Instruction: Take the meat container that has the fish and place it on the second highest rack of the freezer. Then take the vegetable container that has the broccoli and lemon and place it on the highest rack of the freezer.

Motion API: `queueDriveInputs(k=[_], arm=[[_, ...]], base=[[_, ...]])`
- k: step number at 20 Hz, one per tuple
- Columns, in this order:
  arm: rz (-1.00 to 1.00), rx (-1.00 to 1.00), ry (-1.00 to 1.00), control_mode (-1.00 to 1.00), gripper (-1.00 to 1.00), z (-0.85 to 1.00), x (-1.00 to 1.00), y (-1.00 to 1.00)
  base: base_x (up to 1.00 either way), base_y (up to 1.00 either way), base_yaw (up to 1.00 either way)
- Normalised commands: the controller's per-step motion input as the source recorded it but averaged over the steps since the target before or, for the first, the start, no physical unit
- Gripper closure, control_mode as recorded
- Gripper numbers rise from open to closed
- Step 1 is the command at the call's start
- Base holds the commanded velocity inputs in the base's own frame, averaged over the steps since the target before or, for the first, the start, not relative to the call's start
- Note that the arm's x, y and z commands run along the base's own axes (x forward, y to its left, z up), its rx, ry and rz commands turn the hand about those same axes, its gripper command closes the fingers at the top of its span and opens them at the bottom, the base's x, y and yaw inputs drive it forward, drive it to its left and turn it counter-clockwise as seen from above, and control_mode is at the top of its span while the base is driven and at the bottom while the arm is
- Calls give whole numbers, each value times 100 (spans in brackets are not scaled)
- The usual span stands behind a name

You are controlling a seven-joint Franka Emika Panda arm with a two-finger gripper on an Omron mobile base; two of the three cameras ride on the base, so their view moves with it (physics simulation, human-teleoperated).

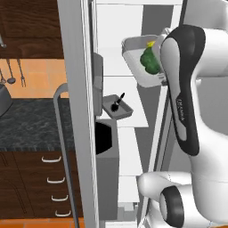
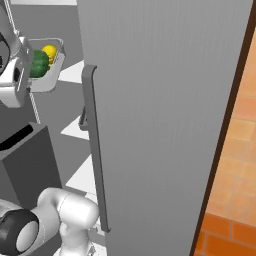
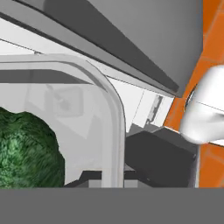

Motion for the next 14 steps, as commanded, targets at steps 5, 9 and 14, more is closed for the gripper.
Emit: queueDriveInputs(k=[5,9,14], arm=[[-4,0,-9,-100,100,0,80,9],[0,0,-3,-100,100,-8,82,0],[-2,0,0,-100,100,-34,88,0]], base=[[0,0,0],[0,0,0],[0,0,0]])
